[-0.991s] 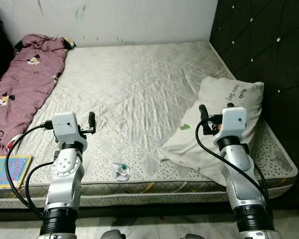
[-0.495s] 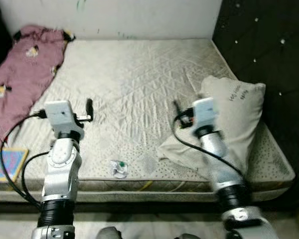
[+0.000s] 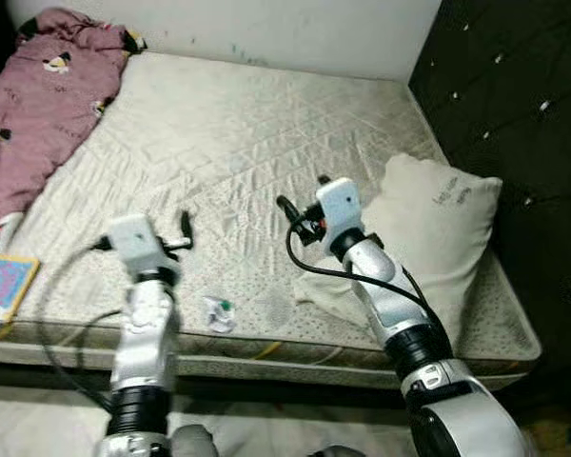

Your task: Clean up the room

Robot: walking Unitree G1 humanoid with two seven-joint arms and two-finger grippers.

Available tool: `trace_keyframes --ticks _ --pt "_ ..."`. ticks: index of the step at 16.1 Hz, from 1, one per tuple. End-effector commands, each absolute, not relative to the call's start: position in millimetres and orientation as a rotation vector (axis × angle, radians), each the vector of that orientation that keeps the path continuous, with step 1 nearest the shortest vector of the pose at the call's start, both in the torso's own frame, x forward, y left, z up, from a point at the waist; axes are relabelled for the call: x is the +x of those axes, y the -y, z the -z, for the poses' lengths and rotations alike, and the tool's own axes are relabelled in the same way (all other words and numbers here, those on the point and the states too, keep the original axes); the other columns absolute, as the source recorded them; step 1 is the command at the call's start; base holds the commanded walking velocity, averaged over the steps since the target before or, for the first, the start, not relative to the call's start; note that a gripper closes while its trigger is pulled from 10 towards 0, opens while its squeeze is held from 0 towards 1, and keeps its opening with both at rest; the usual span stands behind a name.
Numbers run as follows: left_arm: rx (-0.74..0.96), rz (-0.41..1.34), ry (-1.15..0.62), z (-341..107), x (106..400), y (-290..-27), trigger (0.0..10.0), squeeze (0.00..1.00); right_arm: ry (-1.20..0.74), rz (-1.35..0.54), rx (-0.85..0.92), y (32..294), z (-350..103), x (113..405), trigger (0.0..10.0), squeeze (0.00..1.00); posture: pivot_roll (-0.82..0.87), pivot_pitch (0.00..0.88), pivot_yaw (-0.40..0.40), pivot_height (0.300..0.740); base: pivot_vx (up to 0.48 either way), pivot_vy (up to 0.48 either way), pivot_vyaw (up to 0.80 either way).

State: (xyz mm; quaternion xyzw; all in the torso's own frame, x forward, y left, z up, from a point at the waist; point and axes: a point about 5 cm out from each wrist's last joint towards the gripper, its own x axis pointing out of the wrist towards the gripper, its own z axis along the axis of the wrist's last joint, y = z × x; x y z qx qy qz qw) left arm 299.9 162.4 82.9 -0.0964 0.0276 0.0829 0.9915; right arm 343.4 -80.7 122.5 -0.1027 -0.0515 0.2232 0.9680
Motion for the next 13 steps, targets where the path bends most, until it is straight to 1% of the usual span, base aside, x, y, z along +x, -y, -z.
trace_keyframes --ticks 1,2,4,5,6,8,10,11,12,13 --pt "-0.189 -0.096 -0.058 -85 310 -150 10.0 0.00 0.118 -0.333 -0.230 102 -129 348 10.0 0.00 -0.14 0.000 0.024 0.740 0.000 0.000 0.00" --pt "-0.180 -0.050 -0.057 -90 321 -139 10.0 0.00 0.105 -0.253 -0.226 115 -129 349 10.0 0.00 -0.20 0.000 0.089 0.740 0.000 0.000 0.00" --pt "-0.183 -0.008 -0.040 -100 333 -128 10.0 0.00 0.094 -0.177 -0.202 126 -127 344 10.0 0.00 -0.24 0.000 0.133 0.740 0.000 0.000 0.00" --pt "-0.168 0.019 -0.029 -105 336 -124 10.0 0.00 0.092 -0.170 -0.194 126 -124 338 10.0 0.00 -0.24 0.000 0.157 0.740 0.000 0.000 0.00" --pt "-0.142 0.031 -0.022 -106 335 -123 10.0 0.00 0.090 -0.175 -0.184 125 -118 332 10.0 0.00 -0.22 0.000 0.162 0.740 0.000 0.000 0.00" --pt "-0.105 0.046 -0.016 -102 330 -129 10.0 0.00 0.083 -0.134 -0.067 120 -112 326 10.0 0.00 -0.17 0.000 0.172 0.740 0.000 0.000 0.00" --pt "-0.083 0.062 -0.020 -96 328 -130 10.0 0.00 0.116 -0.145 -0.099 111 -119 323 10.0 0.00 -0.17 0.000 0.155 0.740 0.000 0.000 0.00" --pt "-0.073 0.041 -0.043 -91 327 -132 10.0 0.00 0.118 -0.154 -0.085 108 -120 321 10.0 0.00 -0.16 0.000 0.144 0.740 0.000 0.000 0.00" --pt "-0.097 0.038 -0.054 -89 327 -132 10.0 0.00 0.140 -0.157 -0.099 111 -124 321 10.0 0.00 -0.17 0.000 0.146 0.740 0.000 0.000 0.00" --pt "-0.115 0.050 -0.054 -90 329 -129 10.0 0.00 0.185 -0.143 -0.126 125 -133 321 10.0 0.00 -0.19 0.000 0.155 0.740 0.000 0.000 0.00"
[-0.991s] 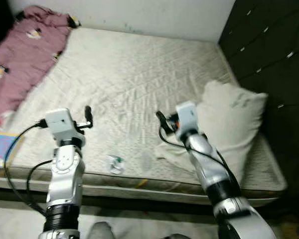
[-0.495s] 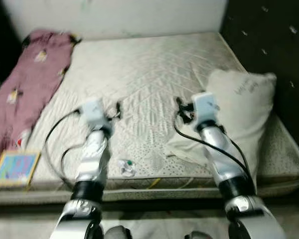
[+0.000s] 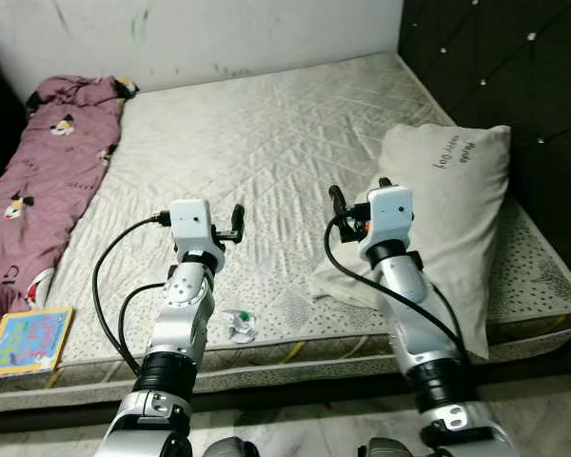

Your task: Clean up the room

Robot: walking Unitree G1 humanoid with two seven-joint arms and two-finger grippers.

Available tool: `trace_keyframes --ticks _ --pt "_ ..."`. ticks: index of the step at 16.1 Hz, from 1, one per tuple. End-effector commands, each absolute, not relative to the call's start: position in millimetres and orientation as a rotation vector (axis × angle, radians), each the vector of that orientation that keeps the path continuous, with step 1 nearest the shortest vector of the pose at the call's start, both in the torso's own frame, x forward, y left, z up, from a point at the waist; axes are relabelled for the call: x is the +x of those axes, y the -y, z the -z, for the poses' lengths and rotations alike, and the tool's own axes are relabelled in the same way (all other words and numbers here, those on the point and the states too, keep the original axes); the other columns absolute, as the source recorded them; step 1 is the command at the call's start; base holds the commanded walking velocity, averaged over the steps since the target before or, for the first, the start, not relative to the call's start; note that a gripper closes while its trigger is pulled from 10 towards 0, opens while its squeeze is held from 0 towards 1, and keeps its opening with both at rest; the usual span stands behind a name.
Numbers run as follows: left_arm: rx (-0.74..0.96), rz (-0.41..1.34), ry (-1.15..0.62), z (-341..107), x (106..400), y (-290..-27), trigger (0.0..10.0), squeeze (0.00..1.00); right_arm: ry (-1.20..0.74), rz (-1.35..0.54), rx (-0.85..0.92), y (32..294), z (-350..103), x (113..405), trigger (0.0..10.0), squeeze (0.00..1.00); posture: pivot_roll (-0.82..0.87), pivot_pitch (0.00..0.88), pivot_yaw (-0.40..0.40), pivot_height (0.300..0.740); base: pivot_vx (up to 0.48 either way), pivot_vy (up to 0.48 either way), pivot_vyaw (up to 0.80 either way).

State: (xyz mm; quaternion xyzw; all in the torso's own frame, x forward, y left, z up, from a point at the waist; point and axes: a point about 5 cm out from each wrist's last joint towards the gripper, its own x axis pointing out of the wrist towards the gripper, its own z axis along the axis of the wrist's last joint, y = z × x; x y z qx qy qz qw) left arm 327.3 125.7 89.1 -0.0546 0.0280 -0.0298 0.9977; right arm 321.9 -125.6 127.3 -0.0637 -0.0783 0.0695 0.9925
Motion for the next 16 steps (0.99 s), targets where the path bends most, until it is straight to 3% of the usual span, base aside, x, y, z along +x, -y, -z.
trace_keyframes --ticks 1,4,9,16 --pt "-0.117 0.062 -0.048 -92 332 -127 10.0 0.00 0.184 -0.117 -0.112 134 -133 320 10.0 0.00 -0.19 0.000 0.159 0.740 0.000 0.000 0.00" --pt "-0.081 0.074 0.020 -110 340 -125 10.0 0.00 0.109 -0.088 -0.087 149 -110 305 10.0 0.00 -0.10 0.000 0.129 0.740 0.000 0.000 0.00" --pt "-0.084 -0.094 -0.010 -87 306 -167 10.0 0.00 0.060 -0.310 -0.115 114 -103 307 10.0 0.00 0.06 0.000 -0.018 0.740 0.000 0.000 0.00" --pt "-0.094 -0.125 -0.022 -89 283 -185 10.0 0.00 0.034 -0.292 0.015 110 -109 309 10.0 0.00 0.09 0.000 -0.028 0.740 0.000 0.000 0.00"
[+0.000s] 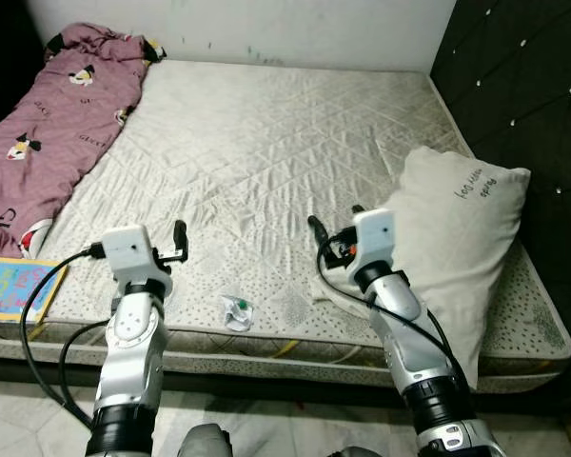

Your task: Clean up the room

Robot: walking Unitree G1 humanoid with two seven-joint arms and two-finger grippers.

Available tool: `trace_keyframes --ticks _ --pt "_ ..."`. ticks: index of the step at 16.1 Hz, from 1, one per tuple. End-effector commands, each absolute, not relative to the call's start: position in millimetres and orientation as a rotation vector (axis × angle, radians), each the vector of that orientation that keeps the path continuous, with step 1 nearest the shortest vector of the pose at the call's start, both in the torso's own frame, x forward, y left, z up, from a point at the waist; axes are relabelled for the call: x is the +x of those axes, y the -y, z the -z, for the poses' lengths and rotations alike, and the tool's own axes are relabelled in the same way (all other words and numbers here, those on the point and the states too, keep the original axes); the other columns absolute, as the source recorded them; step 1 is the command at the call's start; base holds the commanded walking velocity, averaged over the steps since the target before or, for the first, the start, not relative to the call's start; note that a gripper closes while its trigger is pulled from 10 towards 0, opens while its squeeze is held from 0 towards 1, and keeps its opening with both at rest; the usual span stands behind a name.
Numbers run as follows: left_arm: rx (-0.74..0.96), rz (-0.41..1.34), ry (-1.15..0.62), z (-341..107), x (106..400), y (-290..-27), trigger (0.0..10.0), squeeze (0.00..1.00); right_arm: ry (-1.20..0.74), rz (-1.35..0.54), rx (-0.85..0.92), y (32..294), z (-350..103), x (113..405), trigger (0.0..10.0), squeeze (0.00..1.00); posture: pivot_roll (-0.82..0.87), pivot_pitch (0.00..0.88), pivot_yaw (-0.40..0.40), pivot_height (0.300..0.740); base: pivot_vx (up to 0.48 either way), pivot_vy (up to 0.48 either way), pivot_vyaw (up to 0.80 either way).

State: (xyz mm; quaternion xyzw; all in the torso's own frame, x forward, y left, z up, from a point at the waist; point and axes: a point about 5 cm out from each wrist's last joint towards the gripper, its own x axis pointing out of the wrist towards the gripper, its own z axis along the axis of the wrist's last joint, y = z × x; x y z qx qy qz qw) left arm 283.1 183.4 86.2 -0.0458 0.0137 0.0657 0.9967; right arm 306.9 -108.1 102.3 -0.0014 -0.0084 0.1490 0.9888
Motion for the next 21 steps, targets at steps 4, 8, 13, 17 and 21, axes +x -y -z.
trace_keyframes --ticks 4,8,13,17,21 --pt "-0.139 -0.062 0.002 -107 287 -171 10.0 0.00 0.068 -0.227 -0.001 125 -116 298 10.0 0.00 0.03 0.015 -0.010 0.740 0.000 0.000 -0.40" --pt "-0.154 -0.003 -0.028 -103 288 -161 10.0 0.00 0.053 -0.204 0.004 132 -117 292 10.0 0.00 -0.01 0.044 0.006 0.740 0.000 0.091 -0.40" --pt "-0.160 0.032 -0.035 -107 290 -155 10.0 0.00 0.028 -0.181 -0.006 137 -116 288 10.0 0.00 -0.01 0.065 0.001 0.740 0.000 0.475 0.00" --pt "-0.150 0.036 -0.033 -108 287 -153 10.0 0.00 0.016 -0.193 -0.007 136 -116 290 10.0 0.00 -0.01 0.074 -0.011 0.740 0.000 0.480 0.00" --pt "-0.150 0.035 -0.023 -111 289 -152 10.0 0.00 0.011 -0.193 -0.011 136 -117 291 10.0 0.00 -0.02 0.078 -0.009 0.740 0.000 0.356 0.00"
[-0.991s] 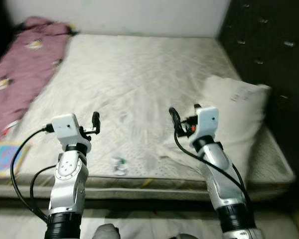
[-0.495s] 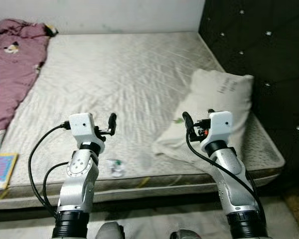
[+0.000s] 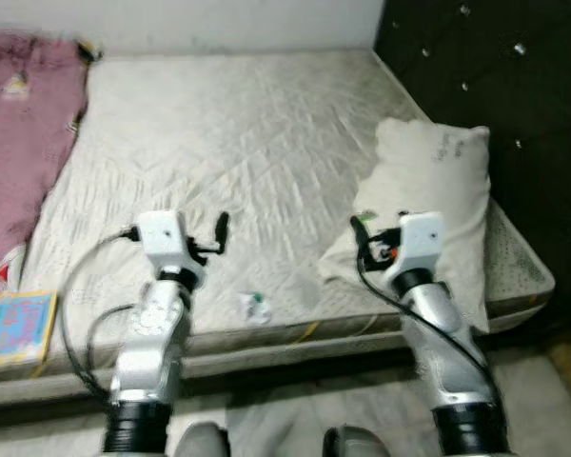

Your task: Clean up the room

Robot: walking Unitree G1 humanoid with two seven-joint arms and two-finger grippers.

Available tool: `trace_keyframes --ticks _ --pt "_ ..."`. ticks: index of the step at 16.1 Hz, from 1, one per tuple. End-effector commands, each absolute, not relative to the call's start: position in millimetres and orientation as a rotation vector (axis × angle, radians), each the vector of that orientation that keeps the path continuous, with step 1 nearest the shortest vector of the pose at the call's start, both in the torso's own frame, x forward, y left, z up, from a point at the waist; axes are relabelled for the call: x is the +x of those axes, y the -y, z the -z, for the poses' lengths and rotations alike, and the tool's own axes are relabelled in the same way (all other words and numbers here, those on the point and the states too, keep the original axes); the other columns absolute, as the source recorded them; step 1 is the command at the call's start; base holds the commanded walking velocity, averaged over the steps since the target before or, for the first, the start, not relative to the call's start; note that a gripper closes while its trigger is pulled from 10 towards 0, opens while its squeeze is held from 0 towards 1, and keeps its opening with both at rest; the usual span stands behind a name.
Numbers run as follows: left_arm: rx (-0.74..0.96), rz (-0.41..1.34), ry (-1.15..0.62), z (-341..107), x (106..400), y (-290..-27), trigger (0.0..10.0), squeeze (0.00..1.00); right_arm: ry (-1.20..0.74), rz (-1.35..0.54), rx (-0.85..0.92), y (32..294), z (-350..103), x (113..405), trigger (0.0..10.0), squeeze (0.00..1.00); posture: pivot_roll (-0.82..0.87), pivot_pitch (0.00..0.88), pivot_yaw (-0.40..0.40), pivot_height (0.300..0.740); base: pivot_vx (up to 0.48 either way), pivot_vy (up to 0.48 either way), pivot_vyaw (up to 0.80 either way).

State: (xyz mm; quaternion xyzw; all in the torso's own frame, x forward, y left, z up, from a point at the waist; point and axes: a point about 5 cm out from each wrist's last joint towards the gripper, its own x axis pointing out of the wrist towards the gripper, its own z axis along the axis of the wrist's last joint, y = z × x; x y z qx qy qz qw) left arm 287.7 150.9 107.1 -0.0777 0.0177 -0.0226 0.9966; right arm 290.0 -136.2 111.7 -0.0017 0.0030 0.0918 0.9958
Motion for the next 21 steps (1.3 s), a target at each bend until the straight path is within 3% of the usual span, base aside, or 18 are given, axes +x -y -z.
trace_keyframes --ticks 1,11,21 --pt "-0.153 0.040 -0.008 -112.7 289.2 -151.1 10.0 0.00 0.011 -0.193 -0.011 136.2 -117.5 291.3 10.0 0.00 -0.02 0.078 -0.009 0.740 0.000 0.000 0.00" --pt "-0.164 0.061 0.029 -118.3 289.0 -144.0 10.0 0.00 0.013 -0.217 -0.017 130.9 -118.7 293.9 10.0 0.00 0.00 0.071 -0.017 0.740 0.000 0.000 0.00" --pt "-0.160 0.014 0.007 -116.5 290.2 -147.4 10.0 0.00 0.019 -0.221 -0.022 130.3 -119.9 295.7 10.0 0.00 0.00 0.075 -0.019 0.740 0.175 0.000 0.00"
